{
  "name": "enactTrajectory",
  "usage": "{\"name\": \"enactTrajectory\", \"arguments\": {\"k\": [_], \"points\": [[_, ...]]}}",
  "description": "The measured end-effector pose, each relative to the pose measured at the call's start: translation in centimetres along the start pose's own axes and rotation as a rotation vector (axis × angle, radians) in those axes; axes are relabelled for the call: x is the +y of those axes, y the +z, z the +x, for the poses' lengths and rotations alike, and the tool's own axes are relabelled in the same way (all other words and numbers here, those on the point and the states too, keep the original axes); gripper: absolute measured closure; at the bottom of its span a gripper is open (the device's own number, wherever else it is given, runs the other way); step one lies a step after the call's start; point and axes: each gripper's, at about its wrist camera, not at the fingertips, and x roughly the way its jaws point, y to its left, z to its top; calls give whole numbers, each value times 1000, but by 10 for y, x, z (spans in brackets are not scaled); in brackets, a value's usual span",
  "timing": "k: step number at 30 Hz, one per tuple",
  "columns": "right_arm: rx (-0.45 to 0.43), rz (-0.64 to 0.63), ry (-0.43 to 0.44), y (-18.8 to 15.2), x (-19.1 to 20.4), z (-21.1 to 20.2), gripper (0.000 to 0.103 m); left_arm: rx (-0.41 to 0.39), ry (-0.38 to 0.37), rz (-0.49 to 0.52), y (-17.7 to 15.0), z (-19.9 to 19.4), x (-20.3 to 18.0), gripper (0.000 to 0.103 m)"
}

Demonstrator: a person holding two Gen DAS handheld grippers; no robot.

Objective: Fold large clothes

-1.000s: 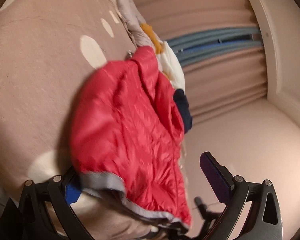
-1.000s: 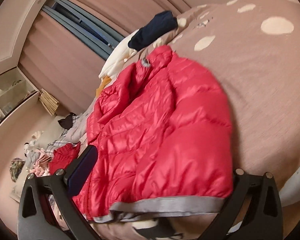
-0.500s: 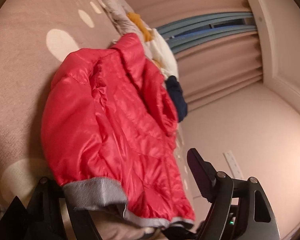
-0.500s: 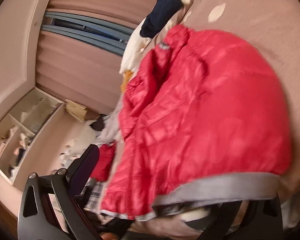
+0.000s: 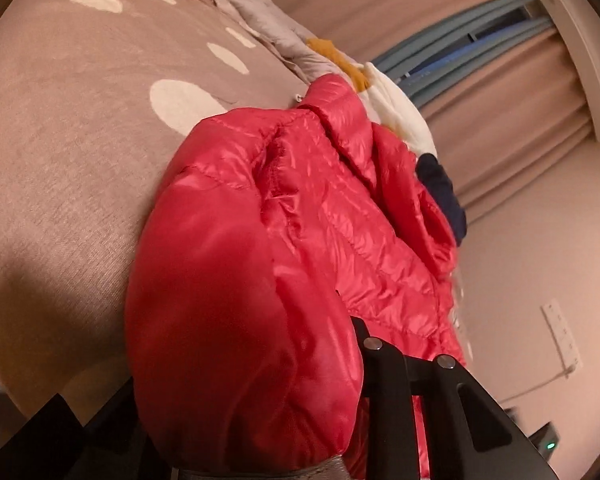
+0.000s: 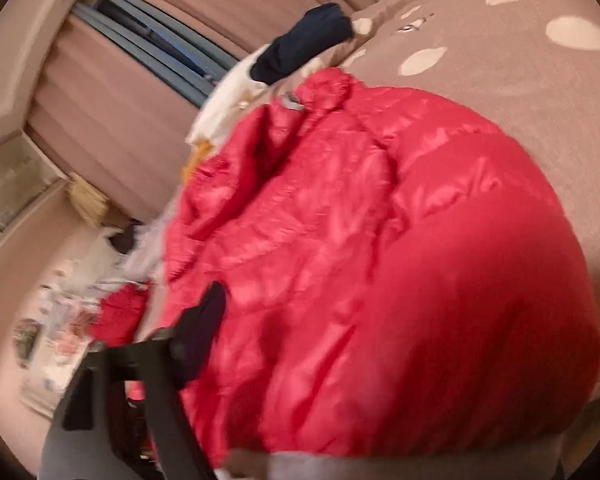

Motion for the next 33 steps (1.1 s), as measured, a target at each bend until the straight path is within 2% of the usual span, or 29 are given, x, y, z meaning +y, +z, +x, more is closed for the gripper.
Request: {"name": "enactTrajectory", "arguments": {"k": [2,3,4,5,6,10,16,22,24,33], "points": [[-18,19,-23,0,-9,-1,63,8,-10,-1,2,1,3,77],[-17,30,-26,2,-13,-1,76,9,-9,5,2,0,4,79],[-8,38,-48,4,-18,1,83,8,-4,17,1,0,3,79],[2,39,-67,5,-23,3,91,5,11,54,-1,0,1,80],[12,34,-68,6,-26,5,94,2,27,87,-1,2,-3,82],[25,-76,-101,7,-21,7,96,-41,96,240,-7,6,-17,83],[3,-92,-101,7,-23,10,96,-53,121,202,-4,9,-18,83],[-19,-134,-170,2,-9,13,95,-19,73,137,2,9,-11,83],[-21,-145,-193,3,-5,16,95,-21,81,147,1,10,-13,83],[-14,-127,-196,4,-7,16,94,-19,79,160,0,10,-14,83]]}}
